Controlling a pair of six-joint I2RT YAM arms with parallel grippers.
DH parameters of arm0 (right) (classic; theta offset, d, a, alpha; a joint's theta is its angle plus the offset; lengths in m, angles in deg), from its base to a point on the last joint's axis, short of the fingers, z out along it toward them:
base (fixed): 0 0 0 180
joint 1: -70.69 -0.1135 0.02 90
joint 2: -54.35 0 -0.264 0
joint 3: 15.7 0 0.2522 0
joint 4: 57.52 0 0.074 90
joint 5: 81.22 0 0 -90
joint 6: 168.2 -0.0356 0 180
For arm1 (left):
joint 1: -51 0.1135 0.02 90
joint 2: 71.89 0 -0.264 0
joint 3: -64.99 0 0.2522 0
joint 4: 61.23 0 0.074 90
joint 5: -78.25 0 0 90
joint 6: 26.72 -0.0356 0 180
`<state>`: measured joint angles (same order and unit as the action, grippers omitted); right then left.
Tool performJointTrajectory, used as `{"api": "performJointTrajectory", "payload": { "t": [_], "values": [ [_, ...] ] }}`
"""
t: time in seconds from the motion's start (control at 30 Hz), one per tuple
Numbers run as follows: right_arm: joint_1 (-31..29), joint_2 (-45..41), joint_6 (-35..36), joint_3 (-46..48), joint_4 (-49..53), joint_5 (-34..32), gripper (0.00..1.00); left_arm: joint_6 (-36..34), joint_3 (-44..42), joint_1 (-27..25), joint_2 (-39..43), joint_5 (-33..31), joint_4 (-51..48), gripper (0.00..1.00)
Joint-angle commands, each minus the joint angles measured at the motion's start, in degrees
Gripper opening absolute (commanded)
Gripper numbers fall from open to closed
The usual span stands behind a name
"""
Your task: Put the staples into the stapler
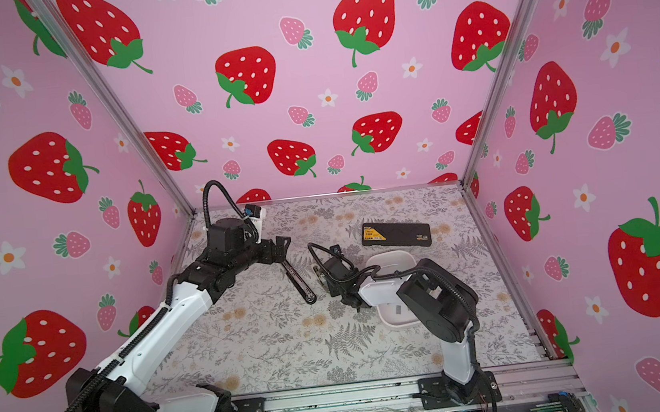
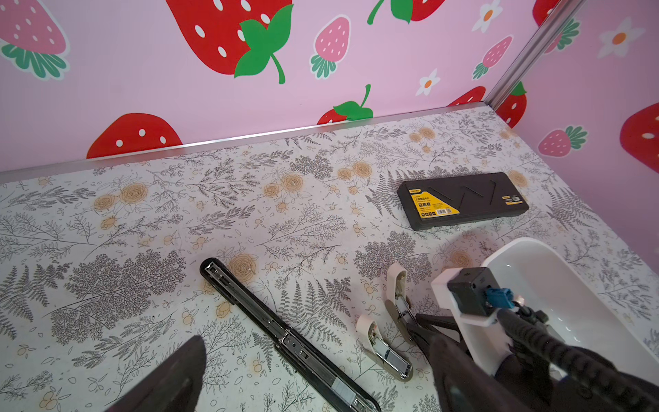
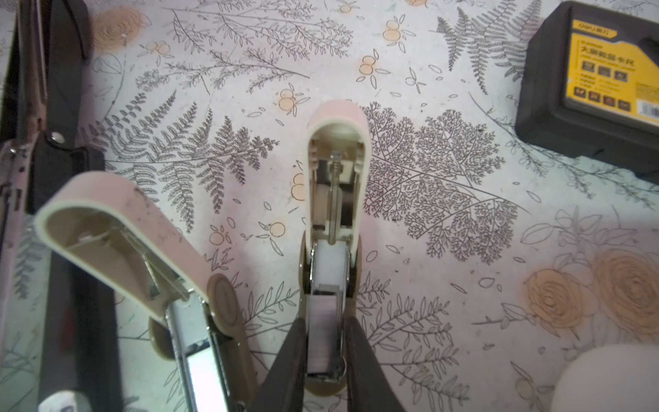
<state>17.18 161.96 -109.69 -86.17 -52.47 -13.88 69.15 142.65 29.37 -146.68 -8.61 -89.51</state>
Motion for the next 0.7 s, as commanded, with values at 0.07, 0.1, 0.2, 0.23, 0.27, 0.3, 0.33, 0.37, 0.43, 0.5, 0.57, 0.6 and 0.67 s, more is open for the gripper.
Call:
{"api": "performJointTrajectory", "payload": {
  "t": [0.07,0.1,0.2,0.23,0.27,0.3,0.33,0.37,0.43,0.5,0.57,0.6,0.67],
  "values": [
    [-0.4,-1.9,-0.6,0.2,2.0,-0.5,0.24,-0.4,2.1,0.2,-0.2,0.4,-0.7,0.99],
    [-0.4,-2.1,-0.6,0.2,2.0,-0.5,0.24,-0.4,2.1,0.2,-0.2,0.4,-0.7,0.99],
    [-0.4,-3.4,-0.4,0.0,2.3,-0.4,0.28,-0.4,2.1,0.2,-0.2,0.4,-0.7,0.99],
    [-0.4,-4.2,-0.2,0.1,2.3,-0.3,0.29,-0.4,2.1,0.2,-0.2,0.4,-0.7,0.99],
    [-0.4,-4.9,-0.2,0.2,2.4,-0.4,0.30,-0.5,2.2,0.1,-0.2,0.4,-0.7,0.99],
    [-0.4,-5.7,-0.1,0.4,2.3,-0.4,0.31,-0.4,2.1,0.2,-0.2,0.4,-0.7,0.99],
    [-0.4,-6.5,-0.1,0.7,2.2,-0.6,0.32,-0.4,2.2,0.2,-0.2,0.4,-0.7,0.99],
    [-0.4,-7.2,-0.1,1.0,2.1,-0.9,0.32,-0.4,2.2,0.2,-0.2,0.4,-0.7,0.99],
    [-0.4,-8.0,-0.1,1.7,1.7,-1.5,0.33,-0.4,2.2,0.2,-0.2,0.4,-0.7,0.99],
    [-0.4,-7.7,-0.2,1.8,1.7,-1.9,0.33,-0.4,2.1,0.1,-0.2,0.5,-0.7,0.99],
    [-0.4,-6.9,-0.2,1.4,1.6,-1.5,0.31,-0.4,2.1,0.1,-0.1,0.5,-0.6,0.99],
    [-0.4,-6.7,-0.1,1.4,1.4,-1.2,0.31,-0.4,2.0,0.2,-0.1,0.4,-0.6,0.99],
    [-0.7,-6.8,1.4,2.0,-0.3,0.0,0.30,-0.3,2.0,0.2,-0.1,0.2,-0.6,0.99]
  ]
}}
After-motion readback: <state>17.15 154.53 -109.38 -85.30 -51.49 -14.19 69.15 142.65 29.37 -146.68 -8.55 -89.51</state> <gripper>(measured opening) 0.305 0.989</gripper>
